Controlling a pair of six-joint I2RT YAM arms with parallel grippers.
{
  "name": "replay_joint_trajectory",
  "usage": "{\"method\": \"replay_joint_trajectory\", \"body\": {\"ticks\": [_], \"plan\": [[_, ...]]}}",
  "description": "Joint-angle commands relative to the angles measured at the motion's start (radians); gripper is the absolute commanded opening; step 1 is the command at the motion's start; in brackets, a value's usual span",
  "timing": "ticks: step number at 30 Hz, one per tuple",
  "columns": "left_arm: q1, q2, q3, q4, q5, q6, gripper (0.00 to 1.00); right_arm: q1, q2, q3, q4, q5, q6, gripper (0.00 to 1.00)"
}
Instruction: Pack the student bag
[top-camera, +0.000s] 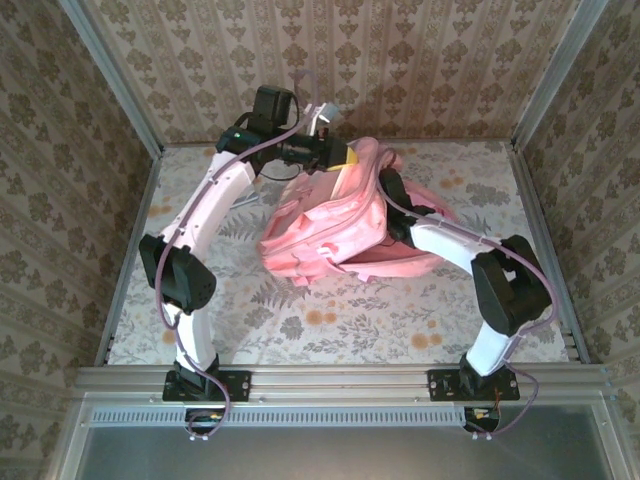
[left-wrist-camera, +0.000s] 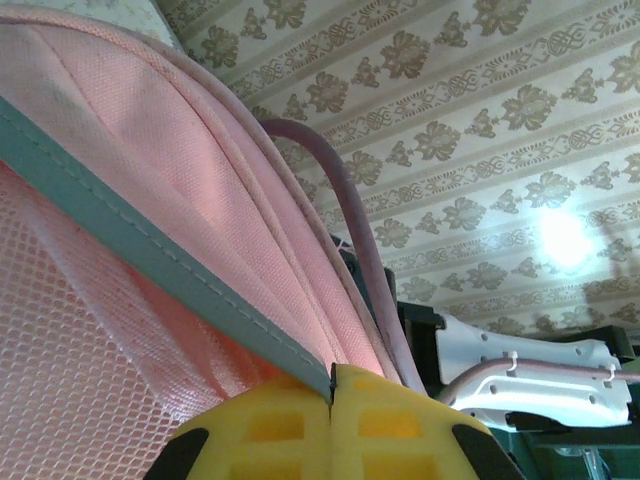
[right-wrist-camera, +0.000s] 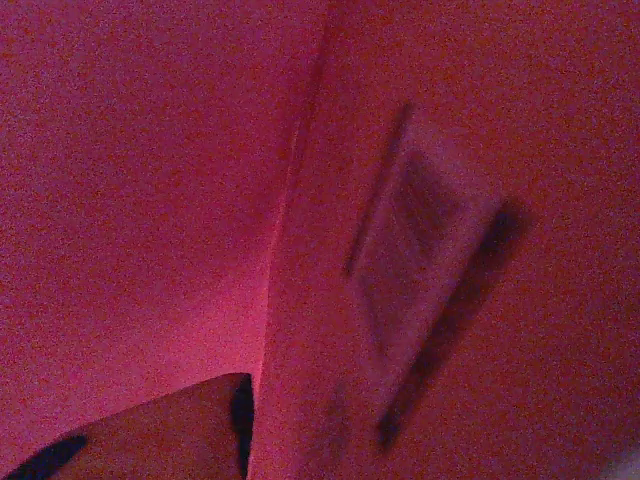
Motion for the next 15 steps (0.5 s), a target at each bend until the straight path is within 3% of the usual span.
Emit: {"method": "replay_joint_trajectory", "body": {"ticks": [1,7,15], "plan": [[-0.02,-0.099,0.04,0.17,0.139,0.0,0.0,0.025,-0.015,-0.019,0.046,0.077,0.022,0.63],[0.015,-0.108,0.035,0.16,0.109,-0.002,0.0,-0.009,-0.224,-0.134,0.05,0.119,-0.048,0.92],[0.055,-0.14,-0.023,0.178,0.087,-0.017,0.0,-0.055,-0.437,-0.278,0.006,0.145,-0.112,1.0]]}}
